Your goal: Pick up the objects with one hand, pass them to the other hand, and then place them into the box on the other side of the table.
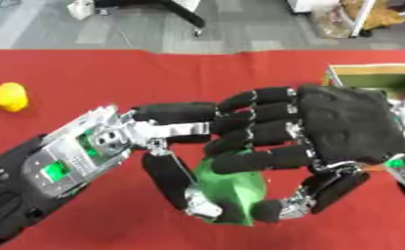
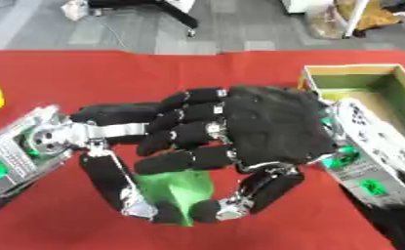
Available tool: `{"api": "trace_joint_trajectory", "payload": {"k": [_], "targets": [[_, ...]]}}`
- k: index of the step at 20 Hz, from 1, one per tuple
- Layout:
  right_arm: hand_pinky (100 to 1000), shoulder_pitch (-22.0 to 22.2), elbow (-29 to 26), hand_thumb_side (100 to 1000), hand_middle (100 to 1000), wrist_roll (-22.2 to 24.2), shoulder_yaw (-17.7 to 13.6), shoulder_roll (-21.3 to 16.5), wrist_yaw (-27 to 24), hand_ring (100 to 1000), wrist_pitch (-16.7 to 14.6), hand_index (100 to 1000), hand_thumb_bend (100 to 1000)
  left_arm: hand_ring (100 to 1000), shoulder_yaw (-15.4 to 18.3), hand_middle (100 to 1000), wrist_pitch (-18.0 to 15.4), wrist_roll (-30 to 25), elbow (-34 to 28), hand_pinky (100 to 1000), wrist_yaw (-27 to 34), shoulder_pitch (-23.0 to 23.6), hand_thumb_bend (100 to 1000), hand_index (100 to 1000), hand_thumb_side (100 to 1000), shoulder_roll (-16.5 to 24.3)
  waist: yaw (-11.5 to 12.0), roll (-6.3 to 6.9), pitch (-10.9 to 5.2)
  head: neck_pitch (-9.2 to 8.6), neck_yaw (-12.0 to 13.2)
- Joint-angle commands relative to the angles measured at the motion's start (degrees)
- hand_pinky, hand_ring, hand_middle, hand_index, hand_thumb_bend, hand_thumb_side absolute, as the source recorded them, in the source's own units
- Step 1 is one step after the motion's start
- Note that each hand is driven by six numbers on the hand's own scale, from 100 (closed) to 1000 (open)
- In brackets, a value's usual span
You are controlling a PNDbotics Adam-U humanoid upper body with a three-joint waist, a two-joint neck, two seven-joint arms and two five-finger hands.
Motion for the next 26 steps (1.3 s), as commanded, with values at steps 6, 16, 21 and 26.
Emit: {"api": "trace_joint_trajectory", "payload": {"k": [6,16,21,26], "targets": [[854,-0.2,-0.9,462,825,-0.1,-0.1,-0.5,1.7,825,-0.2,1000,281,493,1.5,437,2.4,-0.6,-3.7,666,3.1,-1.6,100,566,265,0.8,0.0,0.18,-1.45,0.07,0.0],[866,-0.1,-0.9,447,828,-0.2,-0.2,-0.9,1.6,829,-0.3,1000,248,495,3.0,439,2.3,-0.6,-3.8,670,3.0,-0.6,100,568,260,4.0,-0.3,0.3,-1.55,0.08,0.3],[869,-0.2,-0.9,448,828,0.2,-0.3,-1.0,1.3,830,-0.7,1000,247,496,3.5,439,1.3,-0.3,-3.0,670,2.3,-0.1,100,569,260,5.1,-0.4,0.38,-1.58,0.18,0.4],[874,0.0,-0.9,461,833,0.8,-0.3,-1.1,1.3,835,-1.1,1000,238,495,4.2,438,1.0,0.1,-3.3,671,2.4,0.2,100,569,260,6.1,-0.4,0.35,-1.7,0.28,0.3]]}}
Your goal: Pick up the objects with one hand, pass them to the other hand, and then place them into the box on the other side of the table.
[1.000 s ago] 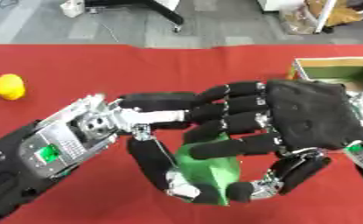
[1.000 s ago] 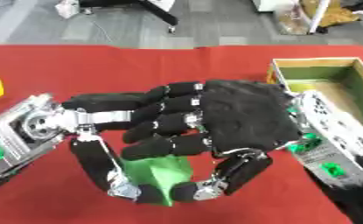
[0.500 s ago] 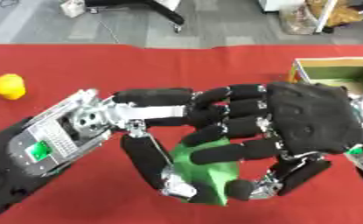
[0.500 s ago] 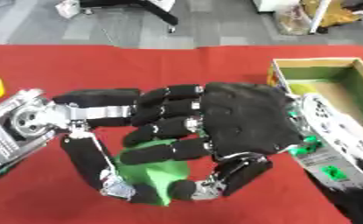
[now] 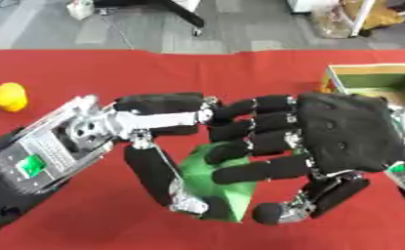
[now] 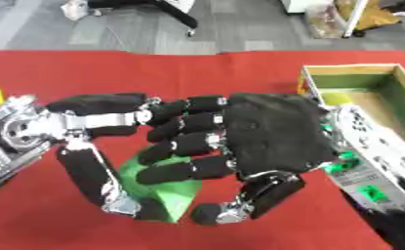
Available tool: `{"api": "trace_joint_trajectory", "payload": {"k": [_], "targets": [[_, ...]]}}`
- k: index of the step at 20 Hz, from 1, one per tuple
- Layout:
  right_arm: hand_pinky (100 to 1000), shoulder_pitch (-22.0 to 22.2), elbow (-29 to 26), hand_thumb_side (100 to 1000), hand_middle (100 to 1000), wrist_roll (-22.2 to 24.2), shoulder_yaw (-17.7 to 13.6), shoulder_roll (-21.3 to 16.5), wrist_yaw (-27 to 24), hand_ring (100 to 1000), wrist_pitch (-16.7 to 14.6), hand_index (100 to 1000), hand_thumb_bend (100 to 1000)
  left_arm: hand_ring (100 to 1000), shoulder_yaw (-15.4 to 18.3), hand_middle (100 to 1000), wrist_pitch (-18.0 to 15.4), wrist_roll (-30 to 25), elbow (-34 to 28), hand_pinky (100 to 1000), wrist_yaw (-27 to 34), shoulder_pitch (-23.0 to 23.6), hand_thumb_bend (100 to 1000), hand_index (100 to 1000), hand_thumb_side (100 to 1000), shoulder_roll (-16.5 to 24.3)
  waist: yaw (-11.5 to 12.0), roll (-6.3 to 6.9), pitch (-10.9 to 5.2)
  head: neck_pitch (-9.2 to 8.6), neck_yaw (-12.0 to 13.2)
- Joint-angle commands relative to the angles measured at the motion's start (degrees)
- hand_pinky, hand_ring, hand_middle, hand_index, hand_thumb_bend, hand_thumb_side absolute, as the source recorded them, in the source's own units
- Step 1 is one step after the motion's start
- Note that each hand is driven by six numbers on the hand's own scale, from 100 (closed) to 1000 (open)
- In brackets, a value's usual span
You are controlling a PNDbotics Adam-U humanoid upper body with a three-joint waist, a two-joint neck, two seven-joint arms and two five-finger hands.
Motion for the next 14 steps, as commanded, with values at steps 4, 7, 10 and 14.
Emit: {"api": "trace_joint_trajectory", "payload": {"k": [4,7,10,14], "targets": [[875,-0.4,-0.2,470,834,0.7,-0.6,-1.1,0.0,836,-0.3,1000,248,495,2.1,438,-0.1,0.4,-1.3,671,0.3,-0.5,100,568,261,2.3,0.0,0.36,-1.78,0.3,0.1],[875,-0.4,-0.2,474,834,0.7,-0.6,-1.1,0.1,836,-0.1,1000,259,493,2.4,436,0.3,0.5,-2.1,670,1.2,-0.6,100,566,262,2.5,0.1,0.39,-1.83,0.28,0.0],[874,-0.4,-0.2,469,834,0.3,-0.7,-1.0,0.3,836,0.2,1000,264,492,2.2,435,1.2,0.2,-3.2,668,2.8,-1.0,100,564,263,2.3,0.3,0.39,-1.88,0.31,0.0],[875,-0.5,-0.2,480,835,-0.4,-0.8,-1.0,0.8,836,0.6,1000,283,490,1.6,433,2.6,-0.4,-3.9,666,4.9,-1.3,100,561,265,1.9,0.3,0.36,-1.93,0.27,-0.1]]}}
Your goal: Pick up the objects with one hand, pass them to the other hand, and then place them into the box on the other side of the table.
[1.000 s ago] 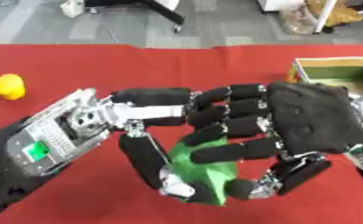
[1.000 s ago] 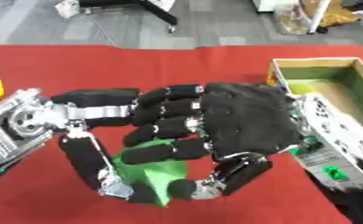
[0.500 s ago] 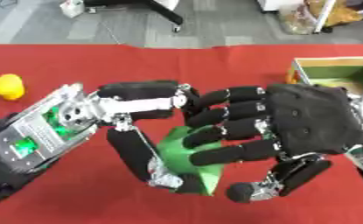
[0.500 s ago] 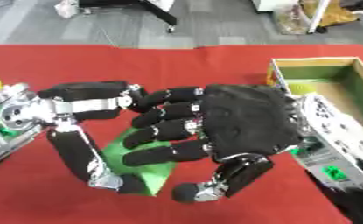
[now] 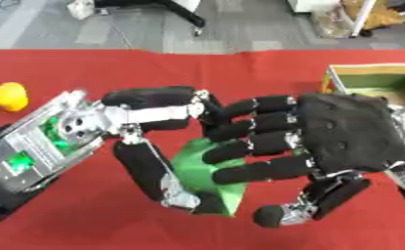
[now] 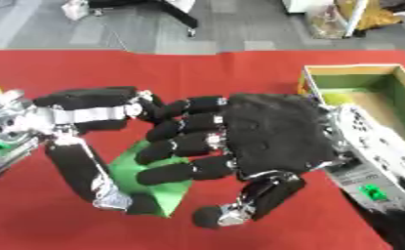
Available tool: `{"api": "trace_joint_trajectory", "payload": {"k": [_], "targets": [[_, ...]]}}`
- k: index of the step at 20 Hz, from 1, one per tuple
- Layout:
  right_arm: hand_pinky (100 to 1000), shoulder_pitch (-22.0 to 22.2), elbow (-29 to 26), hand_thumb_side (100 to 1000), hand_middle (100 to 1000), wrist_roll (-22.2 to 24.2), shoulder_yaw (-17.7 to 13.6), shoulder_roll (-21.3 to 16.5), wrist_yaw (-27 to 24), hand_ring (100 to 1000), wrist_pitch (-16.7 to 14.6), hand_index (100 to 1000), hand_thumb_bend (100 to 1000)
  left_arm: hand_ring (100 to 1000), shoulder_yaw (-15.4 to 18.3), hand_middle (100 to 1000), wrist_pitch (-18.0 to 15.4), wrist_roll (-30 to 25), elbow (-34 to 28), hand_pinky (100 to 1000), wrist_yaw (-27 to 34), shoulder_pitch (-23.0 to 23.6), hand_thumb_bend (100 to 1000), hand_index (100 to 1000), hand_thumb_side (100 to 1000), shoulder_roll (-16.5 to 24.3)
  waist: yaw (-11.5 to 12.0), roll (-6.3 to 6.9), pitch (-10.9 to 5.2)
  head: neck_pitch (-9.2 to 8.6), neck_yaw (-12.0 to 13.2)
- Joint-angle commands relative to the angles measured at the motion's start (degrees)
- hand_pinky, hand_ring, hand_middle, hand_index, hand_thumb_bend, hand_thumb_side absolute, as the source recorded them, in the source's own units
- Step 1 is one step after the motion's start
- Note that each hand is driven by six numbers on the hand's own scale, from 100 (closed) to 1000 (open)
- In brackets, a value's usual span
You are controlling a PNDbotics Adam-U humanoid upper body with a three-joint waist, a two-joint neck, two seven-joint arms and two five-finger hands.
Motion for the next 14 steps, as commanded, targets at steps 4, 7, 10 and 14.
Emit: {"api": "trace_joint_trajectory", "payload": {"k": [4,7,10,14], "targets": [[872,-0.5,-0.1,484,831,-1.2,-0.7,-0.9,1.5,833,0.6,1000,303,488,0.5,431,1.5,-0.4,-2.0,665,3.9,-1.9,100,558,282,0.1,0.1,0.36,-1.92,0.26,-0.2],[870,-0.6,-0.1,487,826,-2.3,-0.7,-0.9,2.1,829,0.9,1000,317,487,0.1,430,2.0,-0.5,-2.0,664,5.6,-2.4,100,557,296,-0.4,0.2,0.37,-1.94,0.32,-0.3],[864,-0.6,-0.1,489,817,-3.3,-0.7,-0.8,2.7,821,1.2,1000,327,486,-0.4,429,2.5,-0.7,-2.0,663,6.9,-2.8,100,555,312,-1.1,0.2,0.35,-1.97,0.32,-0.3],[851,-0.5,-0.1,477,798,-4.5,-0.7,-0.8,3.4,804,1.7,999,332,490,-0.8,434,2.7,-1.2,-2.0,668,7.9,-3.4,100,561,313,-1.9,0.2,0.35,-1.98,0.34,-0.3]]}}
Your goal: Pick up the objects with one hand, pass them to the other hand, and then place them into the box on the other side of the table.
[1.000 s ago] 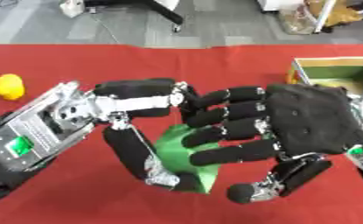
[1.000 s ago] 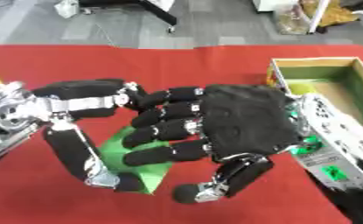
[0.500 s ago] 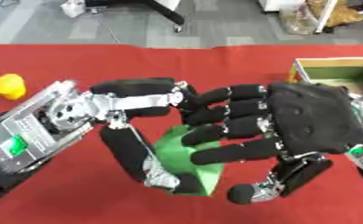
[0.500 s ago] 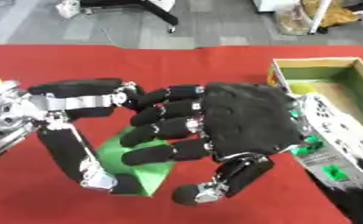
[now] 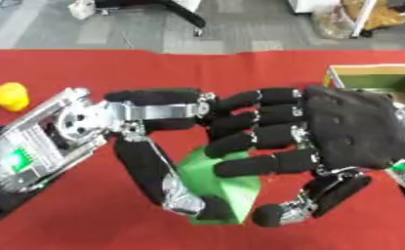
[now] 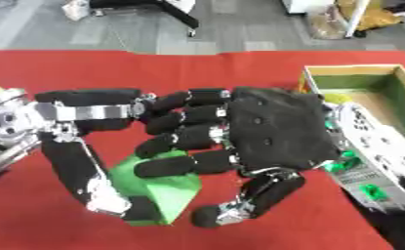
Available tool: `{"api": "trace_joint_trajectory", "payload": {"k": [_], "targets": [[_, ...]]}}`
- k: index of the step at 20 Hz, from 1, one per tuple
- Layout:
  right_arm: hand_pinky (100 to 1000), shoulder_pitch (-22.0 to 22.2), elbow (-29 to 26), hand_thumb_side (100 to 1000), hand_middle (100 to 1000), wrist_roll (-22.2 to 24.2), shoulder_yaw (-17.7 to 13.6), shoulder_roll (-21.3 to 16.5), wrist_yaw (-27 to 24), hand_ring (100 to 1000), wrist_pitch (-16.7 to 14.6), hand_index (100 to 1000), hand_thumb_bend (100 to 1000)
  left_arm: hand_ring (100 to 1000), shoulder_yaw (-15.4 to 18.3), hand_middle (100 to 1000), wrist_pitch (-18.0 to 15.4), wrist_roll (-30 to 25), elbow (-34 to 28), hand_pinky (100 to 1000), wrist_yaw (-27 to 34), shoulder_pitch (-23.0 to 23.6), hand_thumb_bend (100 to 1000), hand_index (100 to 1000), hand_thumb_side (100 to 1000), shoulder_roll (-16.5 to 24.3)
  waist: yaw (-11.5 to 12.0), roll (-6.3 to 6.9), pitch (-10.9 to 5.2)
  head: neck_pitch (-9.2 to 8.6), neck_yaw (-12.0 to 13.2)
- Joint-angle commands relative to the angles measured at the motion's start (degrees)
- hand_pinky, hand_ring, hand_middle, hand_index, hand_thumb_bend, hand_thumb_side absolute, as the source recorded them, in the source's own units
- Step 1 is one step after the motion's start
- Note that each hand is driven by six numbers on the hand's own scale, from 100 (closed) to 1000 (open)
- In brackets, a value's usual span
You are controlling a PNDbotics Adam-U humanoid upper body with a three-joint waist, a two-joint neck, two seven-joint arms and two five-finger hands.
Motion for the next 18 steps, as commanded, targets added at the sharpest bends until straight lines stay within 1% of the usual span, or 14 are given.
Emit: {"api": "trace_joint_trajectory", "payload": {"k": [1,3,4,6,7,8,9,10,11,12,14,18], "targets": [[846,-0.5,0.2,472,790,-0.8,-0.3,-0.8,1.3,798,0.7,996,332,491,0.1,434,-0.2,-0.5,-1.8,669,1.3,-2.1,100,561,316,-1.0,0.0,0.36,-1.94,0.35,-0.2],[830,-0.5,0.2,460,761,-1.7,-0.3,-0.8,1.6,776,1.1,985,340,491,-0.2,435,-0.2,-0.9,-1.8,669,1.7,-2.3,100,562,312,-1.3,0.0,0.4,-1.94,0.35,-0.2],[825,-0.5,0.2,454,743,-2.1,-0.3,-0.8,1.7,768,1.3,982,343,491,-0.3,435,-0.2,-1.0,-1.8,669,1.9,-2.4,100,562,324,-1.4,-0.1,0.41,-1.94,0.33,-0.2],[800,-0.5,0.2,426,661,-3.2,-0.3,-0.8,1.8,737,2.0,969,348,491,-0.5,435,-0.2,-1.3,-1.8,670,2.2,-2.5,100,562,328,-1.7,-0.1,0.44,-1.94,0.31,-0.2],[799,-0.4,0.2,425,652,-3.6,-0.2,-0.8,1.9,735,2.3,969,348,491,-0.6,435,-0.1,-1.3,-1.8,670,2.4,-2.6,100,562,329,-1.9,-0.2,0.44,-1.93,0.29,-0.2],[792,-0.4,0.2,413,600,-4.0,-0.2,-0.8,2.1,720,2.5,963,344,491,-0.6,435,-0.2,-1.4,-1.8,670,2.6,-2.7,100,563,330,-2.0,-0.2,0.45,-1.93,0.29,-0.2],[789,-0.4,0.2,406,584,-4.3,-0.1,-0.8,2.3,715,2.6,962,340,491,-0.7,435,-0.1,-1.5,-1.8,670,2.7,-2.8,100,563,331,-2.1,-0.2,0.45,-1.93,0.29,-0.2],[788,-0.4,0.2,394,546,-4.6,0.0,-0.8,2.4,702,2.7,957,334,492,-0.7,435,-0.1,-1.5,-1.8,670,2.8,-2.8,100,563,334,-2.2,-0.2,0.46,-1.93,0.29,-0.2],[788,-0.3,0.2,391,541,-4.9,0.1,-0.8,2.5,700,2.8,956,332,492,-0.8,435,-0.1,-1.6,-1.8,671,2.9,-2.8,100,563,334,-2.2,-0.2,0.47,-1.93,0.29,-0.2],[785,-0.3,0.2,377,504,-5.1,0.1,-0.8,2.5,687,2.9,945,331,492,-0.8,436,-0.1,-1.6,-1.8,671,2.9,-2.8,100,564,335,-2.3,-0.2,0.47,-1.94,0.29,-0.2],[779,-0.2,0.2,352,478,-5.9,0.2,-0.7,2.3,673,3.1,937,330,497,-0.9,440,-0.2,-1.8,-1.8,673,3.1,-2.9,100,567,331,-2.4,-0.2,0.48,-1.96,0.28,-0.1],[767,-0.1,0.2,292,447,-7.3,0.3,-0.7,1.5,650,3.2,921,300,506,-0.9,453,-0.5,-2.1,-1.8,678,3.1,-3.0,100,580,335,-2.4,-0.3,0.5,-1.98,0.29,-0.1]]}}
